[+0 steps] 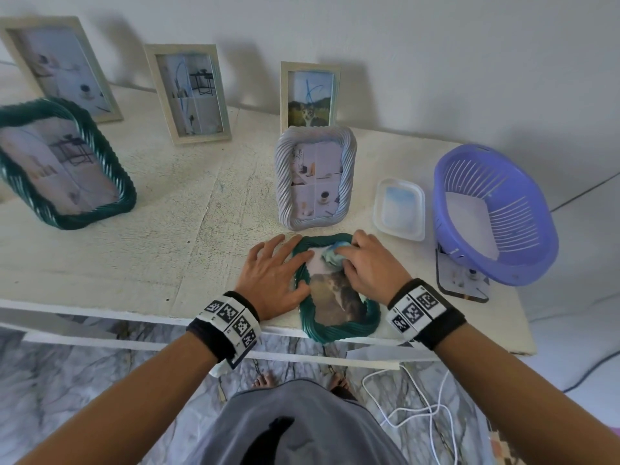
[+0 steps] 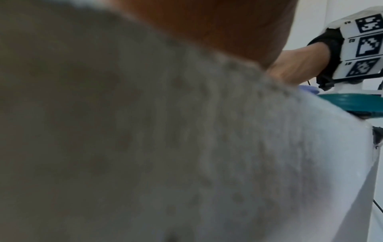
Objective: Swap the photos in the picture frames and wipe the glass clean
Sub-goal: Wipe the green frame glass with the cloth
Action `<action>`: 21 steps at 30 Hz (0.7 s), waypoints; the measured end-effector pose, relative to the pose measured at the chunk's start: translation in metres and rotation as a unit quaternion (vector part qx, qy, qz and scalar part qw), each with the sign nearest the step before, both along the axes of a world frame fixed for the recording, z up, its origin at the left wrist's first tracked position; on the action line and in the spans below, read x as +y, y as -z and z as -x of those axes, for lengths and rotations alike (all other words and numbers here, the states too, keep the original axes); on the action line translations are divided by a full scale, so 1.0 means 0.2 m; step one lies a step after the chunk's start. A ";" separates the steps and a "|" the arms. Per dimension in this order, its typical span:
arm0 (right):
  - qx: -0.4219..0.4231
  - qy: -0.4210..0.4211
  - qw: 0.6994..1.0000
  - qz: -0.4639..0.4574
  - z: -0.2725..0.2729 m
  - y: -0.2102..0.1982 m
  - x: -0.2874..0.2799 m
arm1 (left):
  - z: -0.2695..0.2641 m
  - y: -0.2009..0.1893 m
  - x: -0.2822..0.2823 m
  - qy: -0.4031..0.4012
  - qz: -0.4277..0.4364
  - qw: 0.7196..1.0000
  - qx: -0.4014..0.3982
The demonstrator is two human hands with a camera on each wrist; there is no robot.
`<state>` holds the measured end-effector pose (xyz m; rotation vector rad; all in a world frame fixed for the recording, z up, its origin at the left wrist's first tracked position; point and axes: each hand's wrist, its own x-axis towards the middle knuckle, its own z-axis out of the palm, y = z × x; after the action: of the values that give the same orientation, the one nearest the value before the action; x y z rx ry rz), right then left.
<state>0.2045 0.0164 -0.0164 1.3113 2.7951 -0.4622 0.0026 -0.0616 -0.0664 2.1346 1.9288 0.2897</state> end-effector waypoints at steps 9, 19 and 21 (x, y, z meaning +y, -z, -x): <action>0.000 -0.075 0.991 0.107 -0.15 -0.02 -0.31 | -0.01 0.00 0.00 -0.002 0.032 0.999 0.016; -0.029 -0.011 0.999 0.016 -0.03 -0.05 -0.02 | -0.02 -0.01 0.01 -0.005 0.043 0.999 0.016; -0.033 -0.024 0.999 0.027 -0.05 -0.06 -0.06 | -0.02 -0.01 0.00 -0.008 0.045 0.999 0.018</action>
<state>0.2153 0.0046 -0.0051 1.2236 2.7334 -0.4795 0.0061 -0.0611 -0.0638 2.0817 1.9401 0.1648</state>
